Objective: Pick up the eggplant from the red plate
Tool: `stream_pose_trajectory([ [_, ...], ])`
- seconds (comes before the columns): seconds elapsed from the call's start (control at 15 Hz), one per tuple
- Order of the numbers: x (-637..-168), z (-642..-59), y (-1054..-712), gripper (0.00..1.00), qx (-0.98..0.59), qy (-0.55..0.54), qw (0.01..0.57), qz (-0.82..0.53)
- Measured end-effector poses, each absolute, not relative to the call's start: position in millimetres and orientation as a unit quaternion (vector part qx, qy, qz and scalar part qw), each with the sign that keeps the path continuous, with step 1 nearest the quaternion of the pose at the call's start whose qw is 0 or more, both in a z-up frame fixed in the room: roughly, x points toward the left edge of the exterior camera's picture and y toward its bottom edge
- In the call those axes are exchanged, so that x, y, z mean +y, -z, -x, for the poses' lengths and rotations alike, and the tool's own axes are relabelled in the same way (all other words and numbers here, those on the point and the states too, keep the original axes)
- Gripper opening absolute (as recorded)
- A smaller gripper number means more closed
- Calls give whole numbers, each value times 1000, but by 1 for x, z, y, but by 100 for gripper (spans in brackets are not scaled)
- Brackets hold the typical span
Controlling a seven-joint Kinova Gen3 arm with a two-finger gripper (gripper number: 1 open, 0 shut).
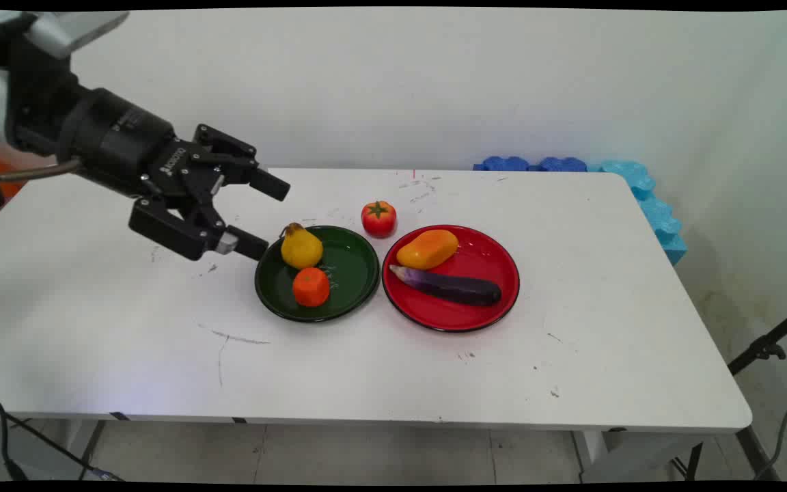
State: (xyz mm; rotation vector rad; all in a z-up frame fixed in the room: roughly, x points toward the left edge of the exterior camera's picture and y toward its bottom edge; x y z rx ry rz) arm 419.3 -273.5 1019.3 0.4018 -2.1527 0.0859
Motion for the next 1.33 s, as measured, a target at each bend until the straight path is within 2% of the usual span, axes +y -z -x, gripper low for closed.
stream_pose_trajectory([
  [0.6,-340,-392,-984,100,-896,-74,398,-180],
  [0.93,-393,-358,-941,100,-917,-79,354,-166],
  [1.33,-442,-316,-892,100,-930,-62,329,-152],
])
